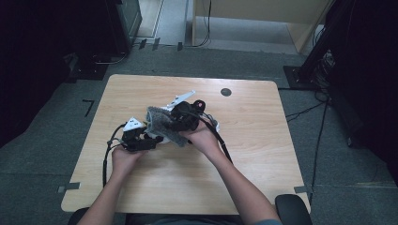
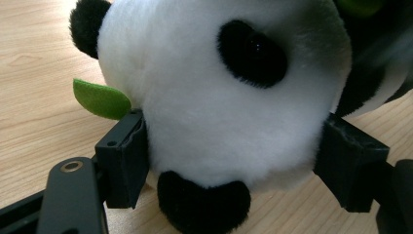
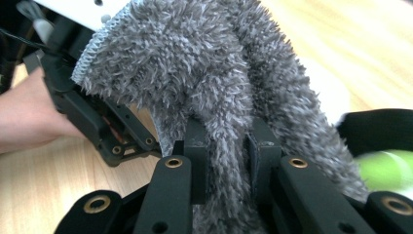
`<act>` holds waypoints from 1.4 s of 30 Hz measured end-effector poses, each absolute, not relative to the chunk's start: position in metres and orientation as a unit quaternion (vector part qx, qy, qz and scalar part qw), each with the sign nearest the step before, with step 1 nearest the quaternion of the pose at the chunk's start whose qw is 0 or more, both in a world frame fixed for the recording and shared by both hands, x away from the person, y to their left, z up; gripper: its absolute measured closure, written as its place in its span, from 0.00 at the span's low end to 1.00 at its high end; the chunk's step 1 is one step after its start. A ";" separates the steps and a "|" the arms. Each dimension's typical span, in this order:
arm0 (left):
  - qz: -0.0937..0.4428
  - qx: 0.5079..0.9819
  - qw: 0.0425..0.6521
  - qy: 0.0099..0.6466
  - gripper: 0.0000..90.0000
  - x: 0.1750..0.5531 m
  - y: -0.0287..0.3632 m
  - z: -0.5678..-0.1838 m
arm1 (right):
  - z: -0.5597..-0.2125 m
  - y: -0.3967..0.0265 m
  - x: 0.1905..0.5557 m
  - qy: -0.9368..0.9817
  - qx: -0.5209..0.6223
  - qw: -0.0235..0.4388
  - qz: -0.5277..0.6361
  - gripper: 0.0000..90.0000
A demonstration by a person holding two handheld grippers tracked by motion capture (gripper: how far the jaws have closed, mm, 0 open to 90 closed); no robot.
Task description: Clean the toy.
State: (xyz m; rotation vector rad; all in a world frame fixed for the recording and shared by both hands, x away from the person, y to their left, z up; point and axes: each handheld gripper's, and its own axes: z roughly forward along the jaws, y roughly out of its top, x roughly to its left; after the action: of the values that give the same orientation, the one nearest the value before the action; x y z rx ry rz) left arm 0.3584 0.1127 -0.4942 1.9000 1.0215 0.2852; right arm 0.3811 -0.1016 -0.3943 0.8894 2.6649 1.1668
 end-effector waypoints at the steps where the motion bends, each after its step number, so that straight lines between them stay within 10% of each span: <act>1: 0.116 0.773 0.464 0.416 0.25 0.358 0.113 -0.494 | -0.398 -0.098 0.382 0.877 0.291 0.047 0.380 0.84; 42: 0.106 0.771 0.470 0.416 0.27 0.358 0.113 -0.494 | -0.427 -0.143 0.355 0.900 0.282 0.033 0.331 0.86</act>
State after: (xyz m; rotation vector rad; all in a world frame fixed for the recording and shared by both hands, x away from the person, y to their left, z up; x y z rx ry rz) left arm 0.3585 0.1126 -0.4944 1.8896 1.0189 0.2589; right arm 0.3550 -0.1431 -0.4269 0.8676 2.7698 1.0171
